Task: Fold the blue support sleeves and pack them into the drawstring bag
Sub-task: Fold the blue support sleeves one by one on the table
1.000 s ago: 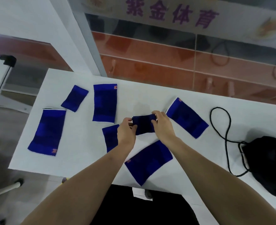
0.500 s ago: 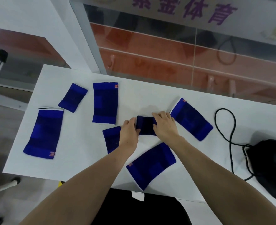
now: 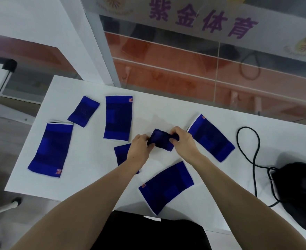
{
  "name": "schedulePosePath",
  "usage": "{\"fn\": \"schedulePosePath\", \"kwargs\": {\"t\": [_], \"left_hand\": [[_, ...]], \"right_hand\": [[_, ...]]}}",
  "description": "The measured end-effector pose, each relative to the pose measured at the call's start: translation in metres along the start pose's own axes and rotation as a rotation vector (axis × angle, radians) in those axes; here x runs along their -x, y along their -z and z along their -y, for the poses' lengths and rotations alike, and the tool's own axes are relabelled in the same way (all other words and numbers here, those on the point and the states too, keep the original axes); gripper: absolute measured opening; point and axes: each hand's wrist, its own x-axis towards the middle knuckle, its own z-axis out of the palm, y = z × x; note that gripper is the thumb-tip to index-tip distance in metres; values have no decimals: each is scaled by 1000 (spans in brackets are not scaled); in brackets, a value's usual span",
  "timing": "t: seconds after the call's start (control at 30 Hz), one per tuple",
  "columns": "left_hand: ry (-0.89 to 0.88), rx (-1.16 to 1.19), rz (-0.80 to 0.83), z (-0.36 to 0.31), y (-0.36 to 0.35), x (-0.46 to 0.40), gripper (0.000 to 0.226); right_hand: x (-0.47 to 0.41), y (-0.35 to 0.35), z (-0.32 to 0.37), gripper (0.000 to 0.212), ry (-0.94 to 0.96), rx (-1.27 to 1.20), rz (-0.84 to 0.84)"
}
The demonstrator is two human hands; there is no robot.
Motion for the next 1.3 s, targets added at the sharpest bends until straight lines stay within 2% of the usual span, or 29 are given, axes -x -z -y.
{"fn": "schedulePosePath", "kwargs": {"t": [0.13, 0.23, 0.3, 0.37, 0.5, 0.6, 0.8, 0.97, 1.2, 1.3], "left_hand": [[-211, 15, -104, -5, 14, 5, 14], [-400, -93, -222, -12, 21, 5, 17], [-488, -152, -226, -11, 23, 4, 23], [-523, -209, -161, -5, 22, 5, 24], [-388, -287, 40, 12, 9, 14, 19], [-285, -224, 90, 18, 4, 12, 24], [-242, -60, 19, 10, 10, 0, 36], [-186, -72, -9, 0, 11, -20, 39], [-162, -155, -76, -2, 3, -24, 15], [-177, -175, -78, -6, 10, -24, 21]], "right_hand": [[0, 1, 2, 27, 265, 229, -177], [4, 0, 4, 29, 438, 360, -311], [9, -3, -2, 30, 471, 405, -302], [16, -8, -12, 27, 446, 418, -228], [26, -22, -30, 25, 335, 438, 9], [26, -25, -30, 29, 267, 363, 78], [7, -26, -18, 31, 42, 177, 8], [-11, -28, -7, 37, -69, 205, 7], [-24, -36, -9, 27, -46, 488, -28], [-25, -34, -7, 28, -57, 502, -19]]}}
